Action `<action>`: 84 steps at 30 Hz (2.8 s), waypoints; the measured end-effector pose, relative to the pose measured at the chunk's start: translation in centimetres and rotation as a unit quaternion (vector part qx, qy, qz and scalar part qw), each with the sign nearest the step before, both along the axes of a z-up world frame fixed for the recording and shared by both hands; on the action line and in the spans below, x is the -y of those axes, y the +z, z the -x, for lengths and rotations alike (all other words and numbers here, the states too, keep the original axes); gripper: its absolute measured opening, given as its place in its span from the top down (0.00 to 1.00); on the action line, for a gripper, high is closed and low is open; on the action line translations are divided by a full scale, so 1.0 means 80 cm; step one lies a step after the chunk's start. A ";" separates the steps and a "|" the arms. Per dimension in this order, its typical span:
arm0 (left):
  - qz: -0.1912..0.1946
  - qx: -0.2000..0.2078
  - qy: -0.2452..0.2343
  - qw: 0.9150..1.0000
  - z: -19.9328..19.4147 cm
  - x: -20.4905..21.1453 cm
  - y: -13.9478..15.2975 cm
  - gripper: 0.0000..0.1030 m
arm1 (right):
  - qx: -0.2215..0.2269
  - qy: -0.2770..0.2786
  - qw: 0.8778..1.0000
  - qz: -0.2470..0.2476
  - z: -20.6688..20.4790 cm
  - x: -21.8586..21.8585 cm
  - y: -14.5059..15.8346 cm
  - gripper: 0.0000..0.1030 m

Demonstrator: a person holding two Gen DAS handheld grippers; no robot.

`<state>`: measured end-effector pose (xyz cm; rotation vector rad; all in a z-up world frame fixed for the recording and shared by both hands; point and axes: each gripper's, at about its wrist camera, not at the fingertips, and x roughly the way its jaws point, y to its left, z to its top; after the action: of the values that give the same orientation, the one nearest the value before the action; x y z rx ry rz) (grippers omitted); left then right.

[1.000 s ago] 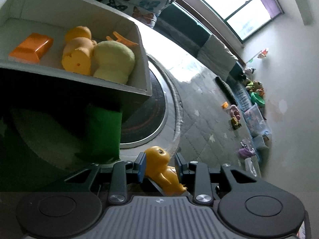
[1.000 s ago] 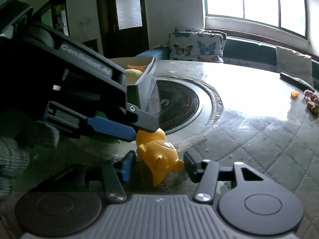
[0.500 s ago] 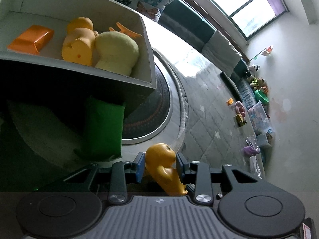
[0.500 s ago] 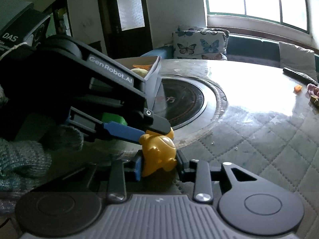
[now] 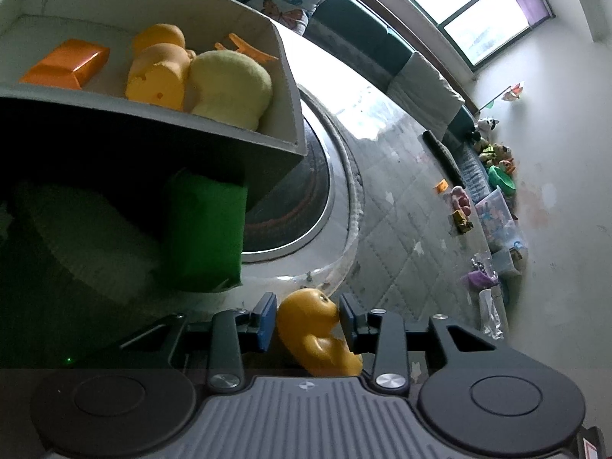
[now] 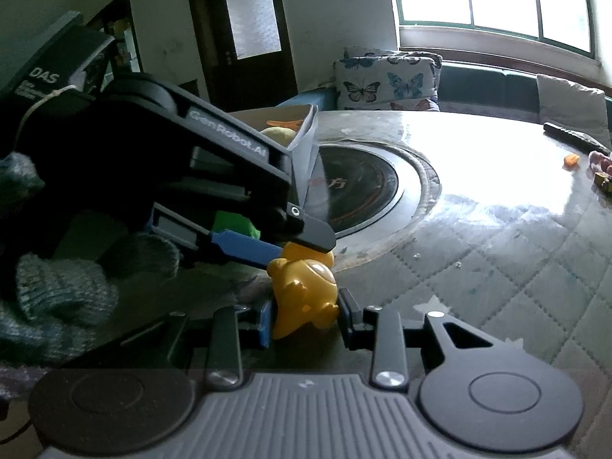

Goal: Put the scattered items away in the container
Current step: 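Close the left gripper on the rubber duck, then lift the duck over the white box, lower it in, open left gripper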

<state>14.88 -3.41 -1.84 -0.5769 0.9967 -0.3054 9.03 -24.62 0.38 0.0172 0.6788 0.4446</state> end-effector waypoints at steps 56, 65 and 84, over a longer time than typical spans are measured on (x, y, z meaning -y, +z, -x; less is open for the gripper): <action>-0.056 0.055 -0.031 0.996 0.052 0.000 0.001 0.63 | -0.005 0.013 0.999 0.044 0.040 -0.046 0.001 0.67; -0.048 0.061 -0.009 0.997 0.055 -0.018 0.015 0.63 | 0.009 0.033 0.999 0.041 0.036 -0.052 0.015 0.67; -0.091 0.143 0.077 0.983 0.024 -0.098 0.124 0.63 | 0.110 0.125 0.986 0.014 -0.027 -0.128 0.091 0.68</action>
<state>12.99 4.46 8.06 -0.4262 0.6893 -0.1519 11.20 -14.38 7.69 -0.1423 0.4709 0.6674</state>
